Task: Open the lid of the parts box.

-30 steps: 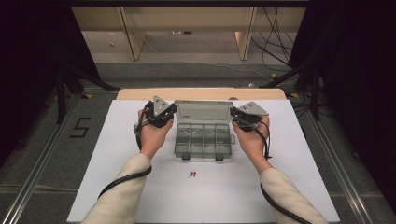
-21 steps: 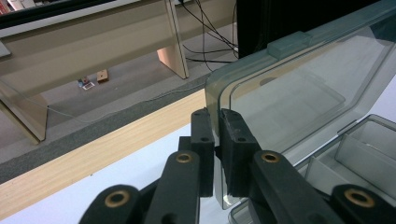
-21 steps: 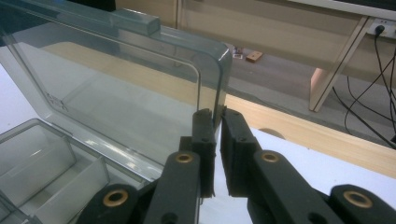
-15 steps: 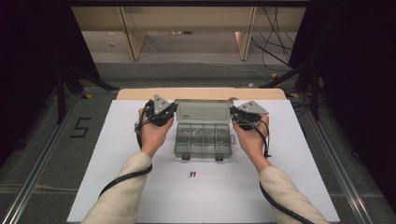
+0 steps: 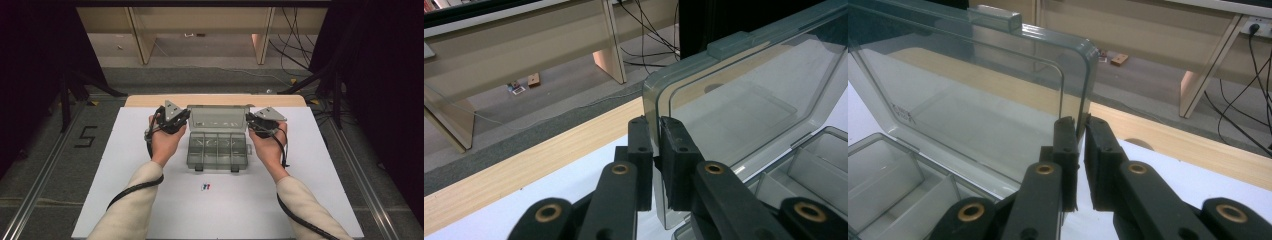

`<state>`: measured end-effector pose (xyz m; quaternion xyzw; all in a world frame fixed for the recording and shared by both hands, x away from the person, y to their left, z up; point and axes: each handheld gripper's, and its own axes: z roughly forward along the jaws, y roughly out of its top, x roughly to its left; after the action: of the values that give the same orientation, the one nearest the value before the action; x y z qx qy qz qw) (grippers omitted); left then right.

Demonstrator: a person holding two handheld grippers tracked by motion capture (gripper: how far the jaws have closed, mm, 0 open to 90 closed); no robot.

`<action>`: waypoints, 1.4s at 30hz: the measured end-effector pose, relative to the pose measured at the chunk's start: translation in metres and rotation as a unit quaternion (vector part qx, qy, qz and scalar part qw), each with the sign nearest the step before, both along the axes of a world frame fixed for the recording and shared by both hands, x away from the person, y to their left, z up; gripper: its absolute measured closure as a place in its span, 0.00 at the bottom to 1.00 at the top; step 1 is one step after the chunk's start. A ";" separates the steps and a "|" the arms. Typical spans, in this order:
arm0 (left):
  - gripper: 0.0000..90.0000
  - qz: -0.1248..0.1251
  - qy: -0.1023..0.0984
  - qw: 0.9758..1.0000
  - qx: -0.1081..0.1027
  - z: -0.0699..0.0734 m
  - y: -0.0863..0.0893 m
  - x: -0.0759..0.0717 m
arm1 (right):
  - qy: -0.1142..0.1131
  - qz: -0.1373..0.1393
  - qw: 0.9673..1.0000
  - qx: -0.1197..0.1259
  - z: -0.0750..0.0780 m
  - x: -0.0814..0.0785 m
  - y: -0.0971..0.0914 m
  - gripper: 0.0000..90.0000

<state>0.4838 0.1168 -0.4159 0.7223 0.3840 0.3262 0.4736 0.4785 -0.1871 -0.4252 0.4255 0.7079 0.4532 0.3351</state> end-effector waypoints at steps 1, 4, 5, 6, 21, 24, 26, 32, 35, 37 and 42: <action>0.93 -0.002 0.002 1.000 -0.003 0.000 -0.001 0.000 | 0.000 -0.002 1.000 0.000 0.000 0.000 0.000 0.94; 0.93 -0.002 0.002 1.000 -0.003 0.000 -0.001 0.001 | -0.004 -0.001 1.000 -0.001 0.000 0.002 -0.001 0.94; 0.93 -0.002 0.003 1.000 -0.002 0.000 -0.001 0.002 | -0.005 -0.002 1.000 -0.001 0.000 0.002 0.000 0.94; 0.93 0.001 0.000 1.000 0.000 0.000 -0.001 0.002 | -0.005 -0.003 1.000 0.000 -0.001 0.003 0.000 0.94; 0.92 0.002 0.005 1.000 0.000 -0.001 -0.002 0.006 | -0.002 -0.005 1.000 0.000 -0.003 0.007 0.000 0.94; 0.92 0.004 0.005 1.000 -0.003 -0.002 -0.003 0.007 | 0.003 -0.003 1.000 0.004 -0.003 0.007 0.000 0.94; 0.92 0.007 0.001 1.000 0.000 -0.002 -0.002 0.007 | 0.003 -0.004 1.000 0.004 -0.003 0.008 0.001 0.94; 0.92 0.005 0.005 1.000 -0.004 -0.004 -0.003 0.008 | 0.000 -0.005 1.000 -0.001 -0.007 0.010 0.000 0.94; 0.92 0.007 0.002 1.000 -0.001 -0.004 -0.002 0.009 | -0.001 -0.003 1.000 -0.004 -0.007 0.011 0.000 0.94; 0.92 0.007 0.003 1.000 -0.002 -0.004 -0.002 0.009 | 0.002 -0.002 1.000 -0.006 -0.007 0.010 -0.001 0.94; 0.93 0.005 0.007 1.000 -0.009 -0.007 -0.001 0.010 | 0.005 -0.004 1.000 0.003 -0.008 0.011 0.000 0.94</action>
<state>0.4943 0.1155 -0.4229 0.7180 0.3941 0.3205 0.4759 0.4900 -0.1871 -0.4334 0.4320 0.7065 0.4520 0.3316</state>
